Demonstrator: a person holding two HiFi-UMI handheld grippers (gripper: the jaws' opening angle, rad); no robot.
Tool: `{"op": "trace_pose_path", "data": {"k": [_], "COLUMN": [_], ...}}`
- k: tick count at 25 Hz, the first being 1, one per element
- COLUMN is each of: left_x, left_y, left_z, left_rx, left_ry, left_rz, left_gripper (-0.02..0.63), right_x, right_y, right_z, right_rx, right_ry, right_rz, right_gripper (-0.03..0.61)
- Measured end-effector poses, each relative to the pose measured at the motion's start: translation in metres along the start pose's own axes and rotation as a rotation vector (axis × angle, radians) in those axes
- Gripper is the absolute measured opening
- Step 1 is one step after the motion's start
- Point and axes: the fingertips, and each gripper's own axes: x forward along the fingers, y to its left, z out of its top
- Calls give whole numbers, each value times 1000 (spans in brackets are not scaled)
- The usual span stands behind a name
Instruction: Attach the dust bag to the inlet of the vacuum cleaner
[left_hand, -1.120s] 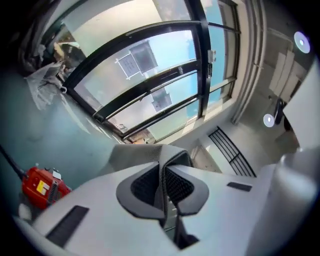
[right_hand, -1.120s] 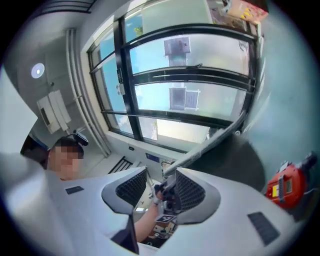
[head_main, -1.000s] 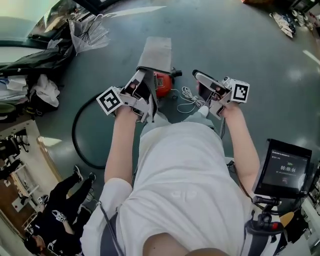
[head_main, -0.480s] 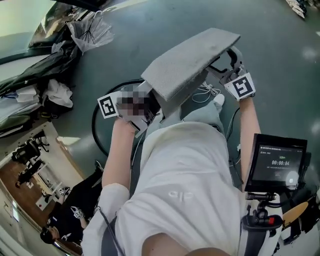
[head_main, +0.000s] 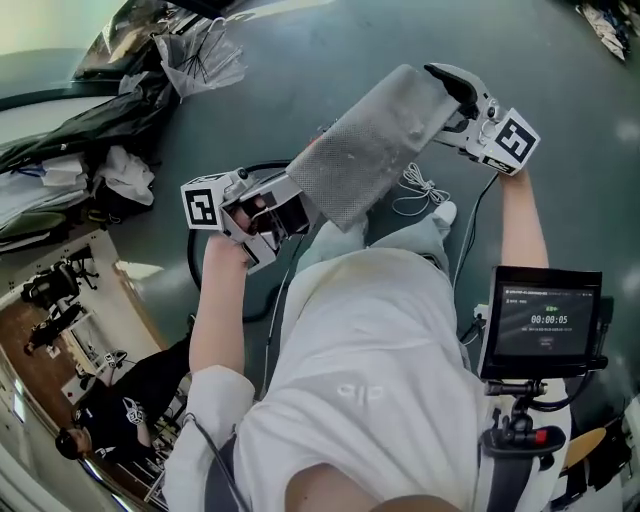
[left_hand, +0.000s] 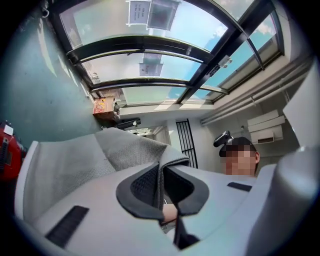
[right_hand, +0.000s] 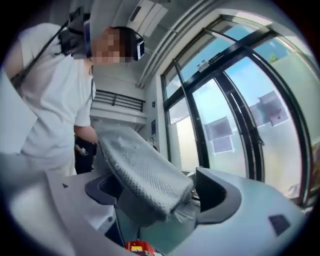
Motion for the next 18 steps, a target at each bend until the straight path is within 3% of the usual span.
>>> {"op": "trace_pose_path", "data": {"k": [2,3,5,6,10,13,15,18], "left_x": [-11,-17,-26,-29,-36,-24,-10,11], "left_y": [-3,-3,2,6,12,14,6,1], "left_z": [6,8,13,15,32,41,44,49], "left_rx": [11,16,74,152,660,1001,1137,1256], "left_ry": [1,5,29,49,82,132,160,184], "left_rz": [15,31,88,127,244,297,287,261], "left_gripper": [17,17,17,17,31,160,214,227], "right_x": [8,11,13,14,13,9,5,-1], "right_y": [8,9,5,1,-4,-21,-21,-12], "right_z": [20,25,25,25,43,52,55,48], "right_rx": [44,65,112,167,526,856,986,1031], "right_ry": [-61,-64,-16,9,26,40,72,168], "right_rz": [76,93,97,102,219,215,202,186], "right_gripper": [443,402,81,17,17,17,17,17]}}
